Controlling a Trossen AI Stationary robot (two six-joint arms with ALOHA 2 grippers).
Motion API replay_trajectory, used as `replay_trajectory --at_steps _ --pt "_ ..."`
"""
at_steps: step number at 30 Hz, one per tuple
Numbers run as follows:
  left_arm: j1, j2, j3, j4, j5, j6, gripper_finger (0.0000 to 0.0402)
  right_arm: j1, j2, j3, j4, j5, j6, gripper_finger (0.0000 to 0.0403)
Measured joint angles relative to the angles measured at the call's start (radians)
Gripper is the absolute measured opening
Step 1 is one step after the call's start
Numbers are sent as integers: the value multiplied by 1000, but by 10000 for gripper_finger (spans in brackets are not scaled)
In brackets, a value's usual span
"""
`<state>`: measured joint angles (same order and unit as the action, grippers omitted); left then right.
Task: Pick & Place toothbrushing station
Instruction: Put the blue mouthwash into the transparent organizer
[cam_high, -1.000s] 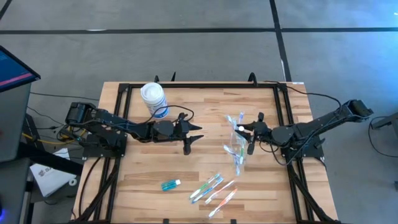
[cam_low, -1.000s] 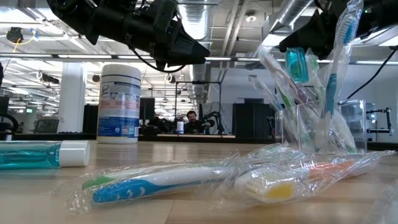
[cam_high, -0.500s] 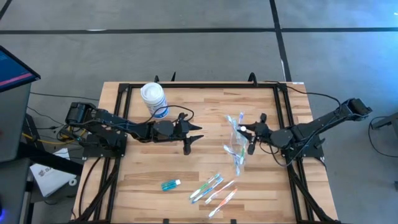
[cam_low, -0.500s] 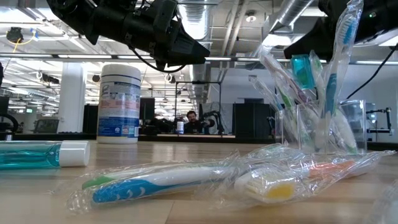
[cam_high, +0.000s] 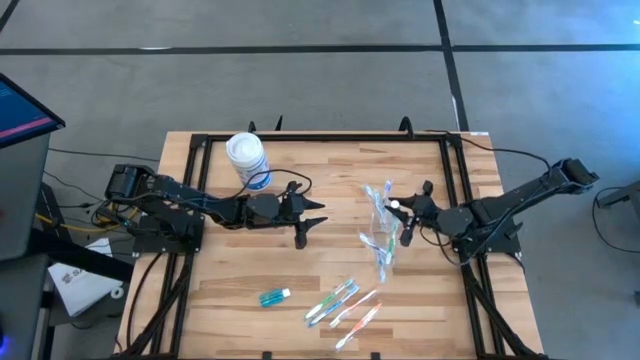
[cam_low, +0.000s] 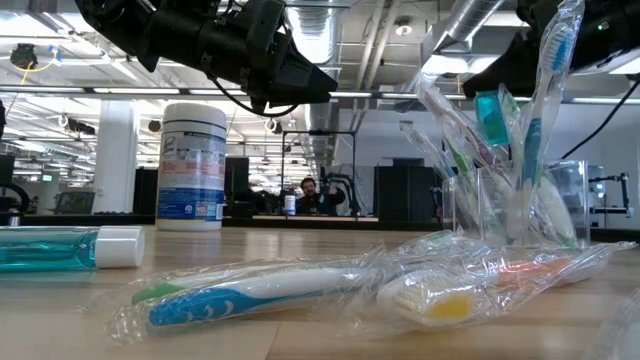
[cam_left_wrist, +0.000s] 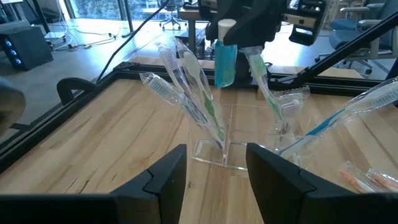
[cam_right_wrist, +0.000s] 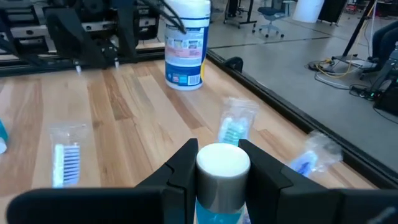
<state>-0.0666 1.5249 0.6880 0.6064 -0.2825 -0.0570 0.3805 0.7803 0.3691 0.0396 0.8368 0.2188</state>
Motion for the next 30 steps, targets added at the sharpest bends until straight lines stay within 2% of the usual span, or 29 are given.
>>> replay_trajectory --at_steps 6,11,15,30 --pt "0 0 0 0 0 0 159 6 -78 -6 -60 3 20 84" --pt "0 0 0 0 0 0 159 12 -128 -84 -37 6 63 84" --pt "0 0 0 0 0 0 159 13 -135 -134 87 10 32 84" --pt "0 0 0 0 0 0 159 13 -132 -197 215 -9 44 84"
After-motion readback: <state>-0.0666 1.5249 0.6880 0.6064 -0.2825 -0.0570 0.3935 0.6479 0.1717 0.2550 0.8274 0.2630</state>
